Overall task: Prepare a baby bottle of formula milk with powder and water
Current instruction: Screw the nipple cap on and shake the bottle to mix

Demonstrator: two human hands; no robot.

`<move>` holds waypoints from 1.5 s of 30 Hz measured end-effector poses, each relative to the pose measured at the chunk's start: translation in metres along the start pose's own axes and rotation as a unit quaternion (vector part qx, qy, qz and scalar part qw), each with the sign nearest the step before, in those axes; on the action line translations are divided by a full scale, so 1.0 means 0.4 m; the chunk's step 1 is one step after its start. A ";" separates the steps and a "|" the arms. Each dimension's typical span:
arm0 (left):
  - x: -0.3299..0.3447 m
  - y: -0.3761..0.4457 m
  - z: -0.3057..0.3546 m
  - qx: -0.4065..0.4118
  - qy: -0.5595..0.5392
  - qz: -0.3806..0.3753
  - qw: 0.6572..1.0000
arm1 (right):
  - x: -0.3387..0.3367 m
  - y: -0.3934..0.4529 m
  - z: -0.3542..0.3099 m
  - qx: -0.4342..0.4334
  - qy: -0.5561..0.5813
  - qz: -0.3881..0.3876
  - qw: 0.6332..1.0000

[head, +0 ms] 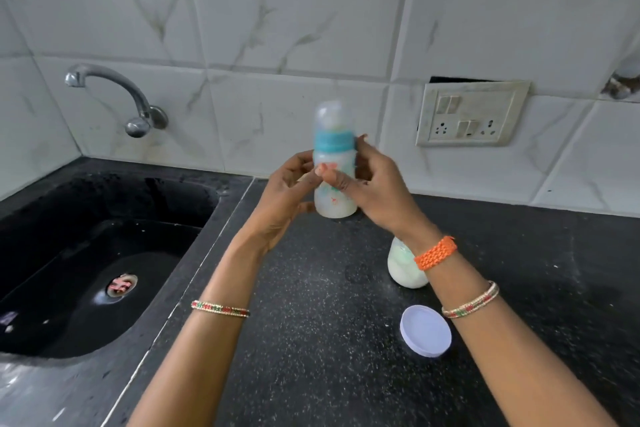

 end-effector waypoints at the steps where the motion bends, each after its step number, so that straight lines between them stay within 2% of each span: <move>1: -0.002 0.000 -0.004 -0.009 0.004 -0.018 1.000 | 0.012 -0.002 0.006 -0.009 -0.048 -0.032 0.998; 4: -0.003 0.000 -0.011 -0.021 0.005 -0.061 0.998 | 0.026 -0.011 0.021 -0.035 -0.105 -0.021 0.994; 6: 0.008 -0.001 -0.020 -0.005 0.016 -0.033 0.999 | 0.030 -0.005 0.031 -0.038 -0.138 -0.025 0.989; 7: 0.013 0.000 -0.026 0.019 0.024 0.012 0.999 | 0.035 -0.003 0.031 -0.023 -0.135 -0.042 0.990; 9: 0.030 -0.005 -0.041 0.097 0.038 0.153 0.983 | 0.035 -0.004 0.037 -0.008 -0.112 -0.044 0.993; 11: 0.041 -0.011 -0.044 0.204 0.026 0.318 0.926 | 0.017 -0.005 0.044 -0.022 -0.125 0.048 0.991; 12: 0.035 -0.007 -0.053 0.251 0.035 0.372 0.893 | 0.004 -0.007 0.053 -0.023 -0.125 0.107 0.986; 13: 0.029 0.000 -0.061 0.269 0.071 0.386 0.879 | -0.010 -0.007 0.068 -0.012 -0.118 0.156 0.981; 14: 0.029 0.009 -0.064 0.254 0.116 0.355 0.892 | -0.020 -0.008 0.079 0.008 -0.102 0.189 0.977; 16: 0.039 0.012 -0.089 0.148 0.226 0.235 0.934 | -0.032 -0.010 0.106 0.056 -0.094 0.205 0.973; 18: 0.045 -0.004 -0.132 0.132 0.246 0.209 0.937 | -0.039 -0.023 0.124 0.077 -0.102 0.202 0.971; 20: 0.050 -0.008 -0.146 0.134 0.205 0.198 0.949 | -0.051 -0.035 0.123 0.081 -0.064 0.175 0.979; 22: 0.050 0.016 -0.146 0.057 0.183 0.121 0.974 | -0.047 -0.037 0.115 0.090 -0.050 0.052 0.993; 24: 0.044 0.027 -0.154 0.011 0.217 0.059 0.974 | -0.024 -0.052 0.110 0.125 -0.080 -0.101 0.984; 26: 0.047 0.023 -0.157 0.024 0.245 0.039 0.969 | -0.017 -0.059 0.114 0.138 -0.104 -0.155 0.973; 30: 0.045 0.014 -0.132 0.068 0.300 0.008 0.951 | -0.035 -0.063 0.121 0.152 0.019 -0.132 0.979; 32: 0.044 0.012 -0.120 0.078 0.315 -0.014 0.946 | -0.034 -0.063 0.123 0.140 -0.014 -0.087 0.986; 34: 0.049 0.004 -0.111 0.081 0.285 -0.033 0.955 | -0.024 -0.056 0.122 0.108 -0.056 -0.023 0.992; 36: 0.033 0.002 -0.115 0.076 0.227 -0.034 0.970 | -0.035 -0.035 0.099 0.069 -0.034 0.098 0.992; 37: 0.014 0.001 -0.124 0.064 0.213 -0.025 0.975 | -0.056 -0.018 0.081 0.043 0.024 0.200 0.979; 38: -0.010 0.001 -0.139 0.047 0.217 -0.009 0.975 | -0.079 -0.004 0.057 0.016 0.118 0.295 0.948; 39: -0.040 0.000 -0.159 0.025 0.237 0.014 0.971 | -0.094 0.011 0.042 0.006 0.193 0.350 0.916; 40: -0.065 -0.002 -0.180 0.004 0.259 0.034 0.965 | -0.101 0.021 0.028 0.012 0.218 0.345 0.913; 42: -0.093 -0.004 -0.213 -0.020 0.289 0.043 0.956 | -0.069 0.024 -0.012 0.022 0.124 0.180 0.976; 43: -0.098 -0.002 -0.222 -0.019 0.292 0.036 0.955 | -0.057 0.015 -0.006 0.013 0.087 0.133 0.987; 44: -0.101 0.001 -0.223 -0.013 0.291 0.032 0.956 | -0.059 0.010 -0.007 -0.010 0.085 0.140 0.986; 45: -0.099 0.007 -0.218 -0.004 0.291 0.033 0.956 | -0.069 0.008 -0.020 -0.025 0.132 0.202 0.970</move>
Point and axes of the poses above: each hand's wrist, its own y-axis towards the middle knuckle, its own x-axis out of the palm, z = x × y, the point moved 2 cm from there along y, towards the middle knuckle, and after that the axes turned 1 degree about -x, right-handed, at the moved point
